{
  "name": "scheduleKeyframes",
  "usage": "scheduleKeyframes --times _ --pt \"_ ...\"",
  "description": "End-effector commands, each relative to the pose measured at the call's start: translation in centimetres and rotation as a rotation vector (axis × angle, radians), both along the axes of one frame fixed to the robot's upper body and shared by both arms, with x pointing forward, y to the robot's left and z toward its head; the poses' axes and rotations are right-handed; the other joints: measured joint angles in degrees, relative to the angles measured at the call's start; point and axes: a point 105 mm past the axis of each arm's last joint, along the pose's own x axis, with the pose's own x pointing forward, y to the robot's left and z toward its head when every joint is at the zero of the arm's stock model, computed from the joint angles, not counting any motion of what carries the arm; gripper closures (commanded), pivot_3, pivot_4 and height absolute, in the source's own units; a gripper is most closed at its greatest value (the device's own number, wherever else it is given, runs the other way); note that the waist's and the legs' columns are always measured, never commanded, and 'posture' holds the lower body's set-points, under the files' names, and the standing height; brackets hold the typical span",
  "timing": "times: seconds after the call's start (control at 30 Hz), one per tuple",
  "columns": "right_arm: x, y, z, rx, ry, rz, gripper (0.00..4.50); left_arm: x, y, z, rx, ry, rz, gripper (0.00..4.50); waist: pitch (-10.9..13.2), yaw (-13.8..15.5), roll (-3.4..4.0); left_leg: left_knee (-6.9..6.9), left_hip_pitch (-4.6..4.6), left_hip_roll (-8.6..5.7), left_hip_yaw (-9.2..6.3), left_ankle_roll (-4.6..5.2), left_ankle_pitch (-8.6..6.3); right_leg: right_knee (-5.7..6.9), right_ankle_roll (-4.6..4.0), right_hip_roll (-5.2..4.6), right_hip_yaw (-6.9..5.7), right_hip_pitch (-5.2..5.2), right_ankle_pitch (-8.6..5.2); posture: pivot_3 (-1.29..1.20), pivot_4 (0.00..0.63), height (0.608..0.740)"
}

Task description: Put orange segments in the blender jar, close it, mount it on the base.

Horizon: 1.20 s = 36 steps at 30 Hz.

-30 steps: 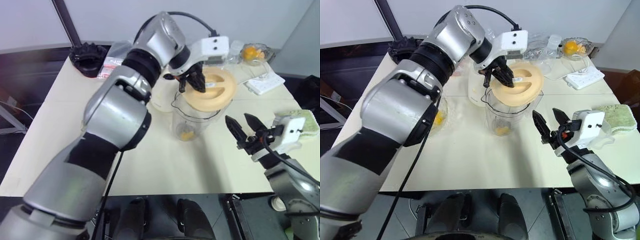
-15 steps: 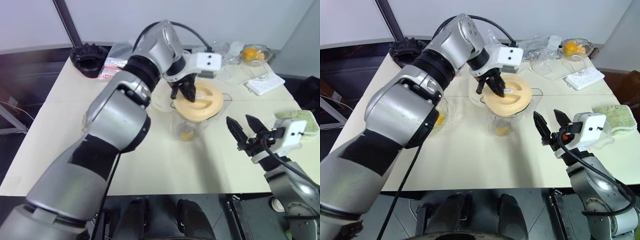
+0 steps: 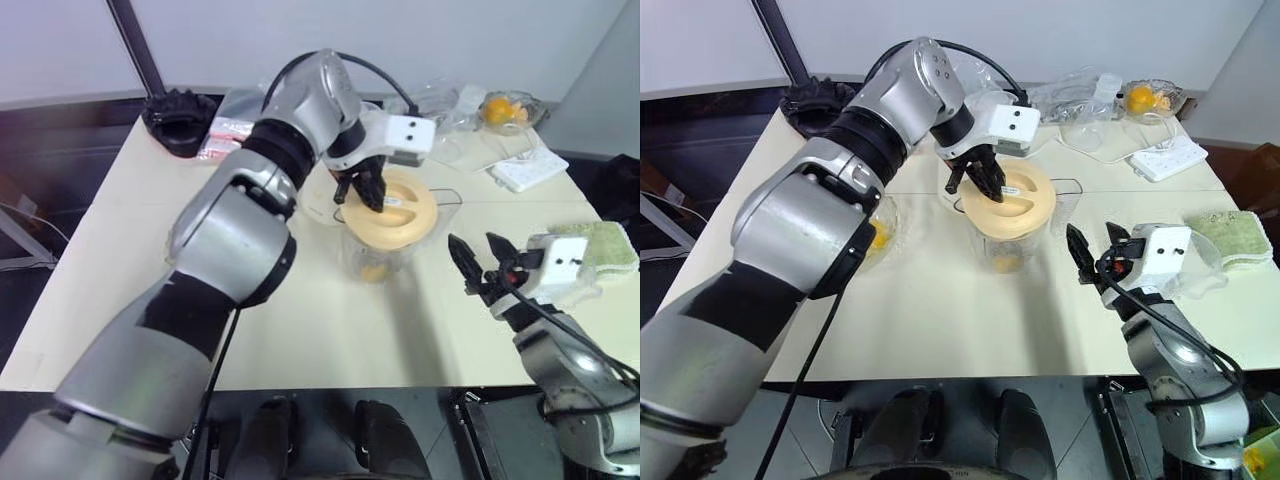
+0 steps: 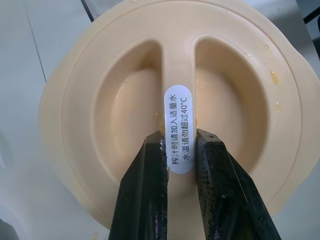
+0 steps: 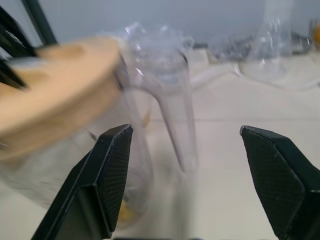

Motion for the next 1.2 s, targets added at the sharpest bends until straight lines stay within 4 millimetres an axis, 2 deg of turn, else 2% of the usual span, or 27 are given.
scheduleKeyframes --times 0.03,0.1,0.2,0.53,0.63,0.7,0.77,0.93,1.2 --pt "1.9 0.4 0.3 -0.024 -0.041 0.029 0.93 0.3 0.2 -1.7 0.028 0.012 0.018 4.29 -0.01 -0.04 0.02 0.0 0.01 0.0 0.0 0.0 0.0 0.0 0.0 0.01 0.0 0.01 0.0 0.0 0.15 0.74" --pt "3.1 0.6 -0.1 -0.046 -0.026 0.057 0.93 0.3 0.1 -1.9 0.036 0.007 0.015 4.29 -0.03 -0.08 0.05 0.0 0.04 0.0 0.0 0.0 0.0 0.01 0.01 0.01 0.0 0.02 0.01 0.0 0.15 0.74" --pt "3.8 0.9 -0.7 -0.06 -0.016 0.087 0.93 0.2 0.1 -2.1 0.046 0.013 0.007 4.29 -0.06 0.12 0.08 0.0 0.06 0.0 -0.04 0.0 0.0 0.03 0.14 0.03 -0.02 0.06 0.08 0.0 0.15 0.74" --pt "6.5 0.8 -0.9 -0.047 -0.038 0.096 0.93 0.0 0.7 -2.2 0.081 0.028 -0.021 4.29 -0.07 -0.18 0.09 0.0 0.12 0.0 -0.05 0.0 0.0 0.08 0.19 0.06 0.0 0.08 0.1 0.0 0.15 0.74" --pt "6.9 1.0 -0.5 -0.047 -0.063 0.087 1.75 0.0 0.8 -2.3 0.089 0.029 -0.023 4.29 -0.07 -0.15 0.09 0.0 0.12 0.0 -0.06 0.0 0.0 0.12 0.21 0.07 0.0 0.08 0.1 0.0 0.15 0.74" --pt "6.8 1.0 -0.2 -0.058 -0.077 0.082 2.88 -0.1 0.9 -2.4 0.093 0.031 -0.026 4.29 -0.07 -0.15 0.09 -0.01 0.12 0.0 -0.06 0.0 0.0 0.12 0.22 0.07 0.0 0.07 0.1 0.0 0.15 0.74" --pt "6.6 1.1 -0.1 -0.065 -0.084 0.081 3.55 -0.1 0.8 -2.4 0.098 0.024 -0.032 4.29 -0.05 -0.19 0.07 0.0 0.08 -0.01 -0.06 0.0 0.0 0.12 0.22 0.07 -0.01 0.05 0.1 0.0 0.15 0.74" --pt "5.8 1.4 0.5 -0.074 -0.089 0.081 3.55 -0.7 0.8 -2.5 0.095 0.068 -0.067 4.29 -0.06 -0.39 0.08 -0.04 0.06 0.0 -0.06 0.0 0.0 0.15 0.22 0.08 0.0 -0.03 0.1 0.0 0.15 0.74" --pt "5.7 1.8 0.7 -0.074 -0.093 0.072 3.55 -0.7 0.5 -3.0 0.056 0.096 -0.06 4.29 -0.06 -0.45 0.08 -0.05 0.05 0.01 -0.06 0.0 0.0 0.15 0.22 0.08 0.0 -0.05 0.09 0.0 0.15 0.74"
